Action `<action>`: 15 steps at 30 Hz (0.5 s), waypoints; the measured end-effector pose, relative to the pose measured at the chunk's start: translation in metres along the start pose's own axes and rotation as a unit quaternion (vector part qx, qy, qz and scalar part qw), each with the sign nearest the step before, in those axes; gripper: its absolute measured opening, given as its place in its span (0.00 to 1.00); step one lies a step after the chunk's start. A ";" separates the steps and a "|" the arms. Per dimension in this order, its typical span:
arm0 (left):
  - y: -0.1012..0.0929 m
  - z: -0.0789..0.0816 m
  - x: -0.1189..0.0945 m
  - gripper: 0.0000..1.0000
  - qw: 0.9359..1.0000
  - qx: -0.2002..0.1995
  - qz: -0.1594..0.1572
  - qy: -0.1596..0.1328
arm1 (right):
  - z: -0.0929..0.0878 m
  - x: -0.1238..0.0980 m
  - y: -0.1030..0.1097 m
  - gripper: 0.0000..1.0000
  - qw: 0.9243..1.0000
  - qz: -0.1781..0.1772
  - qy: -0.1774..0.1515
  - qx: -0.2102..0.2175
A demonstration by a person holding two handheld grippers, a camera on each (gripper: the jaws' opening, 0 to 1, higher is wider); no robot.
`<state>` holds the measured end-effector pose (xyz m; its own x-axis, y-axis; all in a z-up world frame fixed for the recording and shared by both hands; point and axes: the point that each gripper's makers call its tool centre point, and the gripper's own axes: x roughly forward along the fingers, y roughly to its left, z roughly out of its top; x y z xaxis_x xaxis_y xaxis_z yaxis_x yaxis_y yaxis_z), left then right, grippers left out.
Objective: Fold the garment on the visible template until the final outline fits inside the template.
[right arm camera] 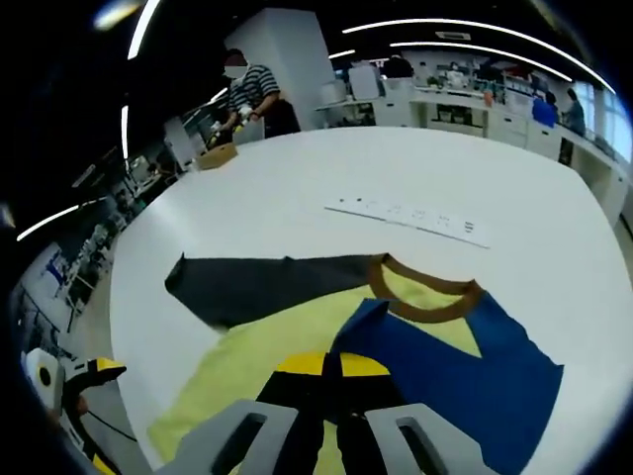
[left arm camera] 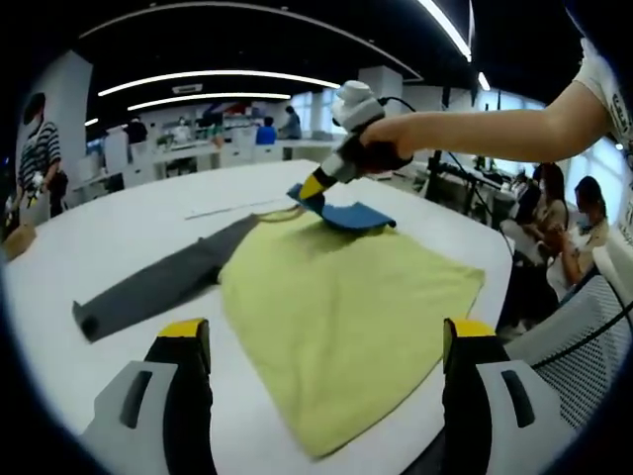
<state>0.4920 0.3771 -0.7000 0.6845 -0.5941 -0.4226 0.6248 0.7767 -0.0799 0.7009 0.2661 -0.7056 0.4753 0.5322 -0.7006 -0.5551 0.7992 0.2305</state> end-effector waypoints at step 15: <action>0.007 -0.004 -0.005 0.95 1.000 -0.019 0.014 -0.005 | 0.016 0.018 0.019 0.00 0.999 -0.003 0.004 -0.045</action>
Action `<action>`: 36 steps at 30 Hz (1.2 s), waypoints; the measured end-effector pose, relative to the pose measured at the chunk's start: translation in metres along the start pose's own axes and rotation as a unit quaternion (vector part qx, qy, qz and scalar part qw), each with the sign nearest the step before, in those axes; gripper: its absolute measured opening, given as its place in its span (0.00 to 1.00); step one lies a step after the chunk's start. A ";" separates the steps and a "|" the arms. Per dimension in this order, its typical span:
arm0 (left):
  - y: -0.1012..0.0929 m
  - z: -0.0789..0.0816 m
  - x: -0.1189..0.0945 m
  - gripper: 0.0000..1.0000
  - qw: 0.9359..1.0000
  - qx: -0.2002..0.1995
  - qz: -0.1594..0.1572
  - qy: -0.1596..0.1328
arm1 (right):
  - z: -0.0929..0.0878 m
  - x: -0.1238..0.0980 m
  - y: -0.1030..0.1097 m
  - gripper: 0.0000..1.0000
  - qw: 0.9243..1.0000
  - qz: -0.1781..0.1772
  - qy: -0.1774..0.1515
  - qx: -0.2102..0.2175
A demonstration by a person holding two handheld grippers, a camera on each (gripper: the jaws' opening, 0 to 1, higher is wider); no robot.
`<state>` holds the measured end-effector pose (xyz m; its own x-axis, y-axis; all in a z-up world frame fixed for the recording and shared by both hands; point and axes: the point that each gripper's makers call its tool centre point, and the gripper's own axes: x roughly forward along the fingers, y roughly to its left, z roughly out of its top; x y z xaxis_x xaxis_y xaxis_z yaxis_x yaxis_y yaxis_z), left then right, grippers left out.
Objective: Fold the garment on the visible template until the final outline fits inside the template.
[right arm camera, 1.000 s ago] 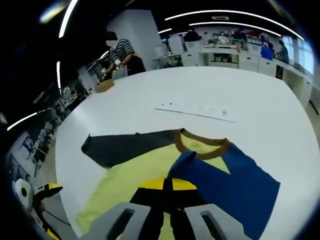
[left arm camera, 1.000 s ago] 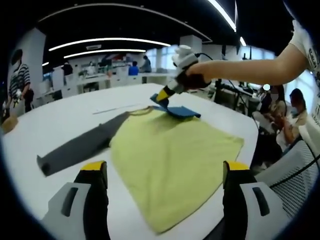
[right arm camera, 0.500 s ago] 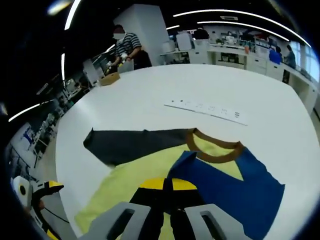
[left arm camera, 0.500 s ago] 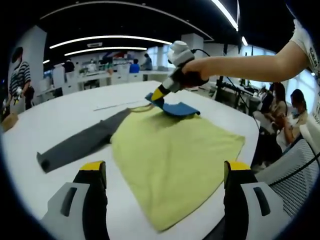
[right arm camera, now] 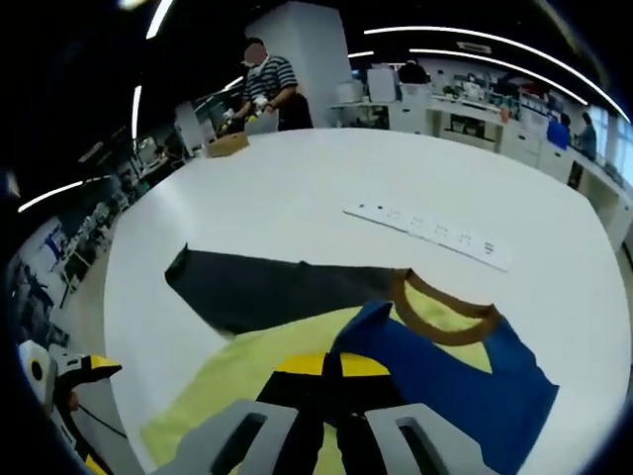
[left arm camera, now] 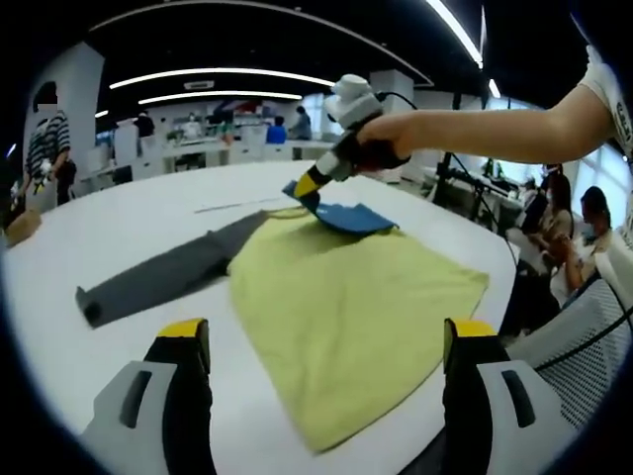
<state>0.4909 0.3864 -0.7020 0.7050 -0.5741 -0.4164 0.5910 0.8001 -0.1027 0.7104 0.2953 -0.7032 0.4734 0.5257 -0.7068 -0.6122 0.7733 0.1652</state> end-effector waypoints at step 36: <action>-0.002 -0.001 0.000 0.96 1.000 -0.013 -0.014 -0.004 | -0.008 0.054 0.054 0.00 0.998 0.057 0.014 -0.008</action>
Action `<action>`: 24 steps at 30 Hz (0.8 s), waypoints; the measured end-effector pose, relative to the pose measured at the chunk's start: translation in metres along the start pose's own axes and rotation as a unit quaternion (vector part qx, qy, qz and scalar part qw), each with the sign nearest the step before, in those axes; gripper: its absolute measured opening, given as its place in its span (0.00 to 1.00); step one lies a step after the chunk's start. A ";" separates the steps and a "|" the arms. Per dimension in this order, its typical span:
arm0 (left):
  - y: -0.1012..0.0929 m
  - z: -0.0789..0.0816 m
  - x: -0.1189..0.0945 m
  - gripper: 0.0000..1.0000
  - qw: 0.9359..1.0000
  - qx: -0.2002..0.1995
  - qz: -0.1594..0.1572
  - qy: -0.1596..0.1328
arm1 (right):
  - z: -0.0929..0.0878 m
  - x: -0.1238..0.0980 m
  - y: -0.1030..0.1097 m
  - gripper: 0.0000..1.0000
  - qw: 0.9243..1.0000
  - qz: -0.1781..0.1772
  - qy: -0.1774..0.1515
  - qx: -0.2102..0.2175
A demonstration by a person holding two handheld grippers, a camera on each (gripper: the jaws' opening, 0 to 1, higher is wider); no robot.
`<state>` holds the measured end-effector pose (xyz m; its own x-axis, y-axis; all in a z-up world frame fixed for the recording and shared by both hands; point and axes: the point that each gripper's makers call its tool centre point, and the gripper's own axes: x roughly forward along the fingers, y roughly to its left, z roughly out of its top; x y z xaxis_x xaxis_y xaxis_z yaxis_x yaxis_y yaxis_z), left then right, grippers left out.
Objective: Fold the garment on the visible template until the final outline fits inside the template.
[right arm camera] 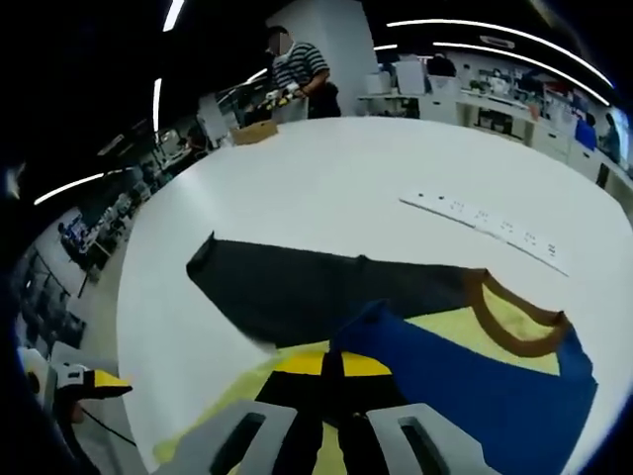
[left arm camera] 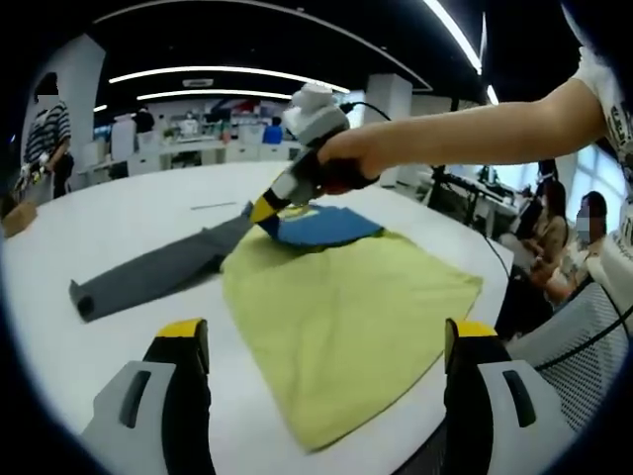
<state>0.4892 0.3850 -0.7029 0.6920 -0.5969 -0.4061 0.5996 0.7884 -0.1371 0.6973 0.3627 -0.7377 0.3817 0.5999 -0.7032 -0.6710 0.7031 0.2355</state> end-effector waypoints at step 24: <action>0.004 0.007 -0.001 0.99 1.000 0.015 0.010 0.003 | 0.002 -0.053 -0.041 0.71 0.998 -0.012 -0.045 -0.032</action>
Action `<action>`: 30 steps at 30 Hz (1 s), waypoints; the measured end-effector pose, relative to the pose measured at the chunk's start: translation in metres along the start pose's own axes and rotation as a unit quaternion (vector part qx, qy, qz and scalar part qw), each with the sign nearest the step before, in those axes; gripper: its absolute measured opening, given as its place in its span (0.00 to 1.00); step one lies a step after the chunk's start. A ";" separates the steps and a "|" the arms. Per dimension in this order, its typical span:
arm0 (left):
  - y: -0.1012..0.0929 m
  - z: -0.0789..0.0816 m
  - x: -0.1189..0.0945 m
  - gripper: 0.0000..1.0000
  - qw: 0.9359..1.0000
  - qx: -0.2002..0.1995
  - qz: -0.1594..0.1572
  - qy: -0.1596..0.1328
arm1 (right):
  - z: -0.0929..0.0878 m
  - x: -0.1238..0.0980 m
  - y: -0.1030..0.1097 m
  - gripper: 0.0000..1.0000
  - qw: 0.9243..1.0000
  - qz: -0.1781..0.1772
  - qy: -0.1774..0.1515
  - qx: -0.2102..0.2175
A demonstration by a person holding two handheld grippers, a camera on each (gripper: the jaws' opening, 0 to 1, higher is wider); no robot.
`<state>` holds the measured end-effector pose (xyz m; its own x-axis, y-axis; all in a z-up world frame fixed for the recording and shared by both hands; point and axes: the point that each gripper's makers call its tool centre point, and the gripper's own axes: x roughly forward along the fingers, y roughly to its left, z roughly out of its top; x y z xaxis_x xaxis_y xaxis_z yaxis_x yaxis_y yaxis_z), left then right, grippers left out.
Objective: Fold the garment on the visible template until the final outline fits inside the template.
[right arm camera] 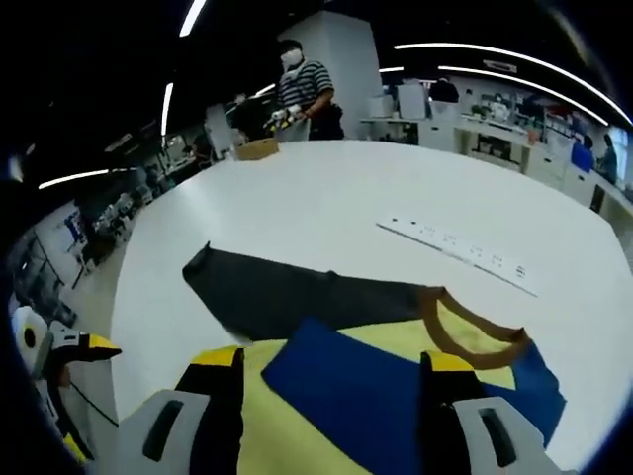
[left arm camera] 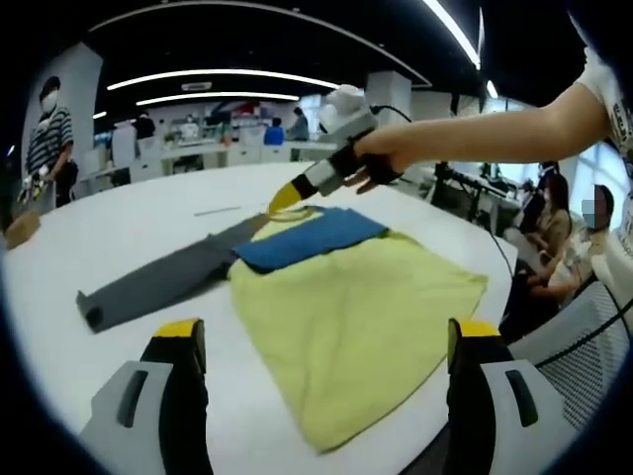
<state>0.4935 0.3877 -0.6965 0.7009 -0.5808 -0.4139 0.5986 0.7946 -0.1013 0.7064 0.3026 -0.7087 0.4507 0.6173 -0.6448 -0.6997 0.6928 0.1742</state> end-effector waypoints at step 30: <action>0.023 -0.007 0.019 0.99 1.000 -0.011 0.003 0.024 | -0.071 -0.096 -0.066 0.83 0.998 -0.013 0.008 0.055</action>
<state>0.5178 0.3963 -0.7133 0.6852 -0.5673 -0.4568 0.5853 0.8022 -0.1183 0.6704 0.1713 -0.7109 0.4582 0.5925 -0.6626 -0.6216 0.7464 0.2376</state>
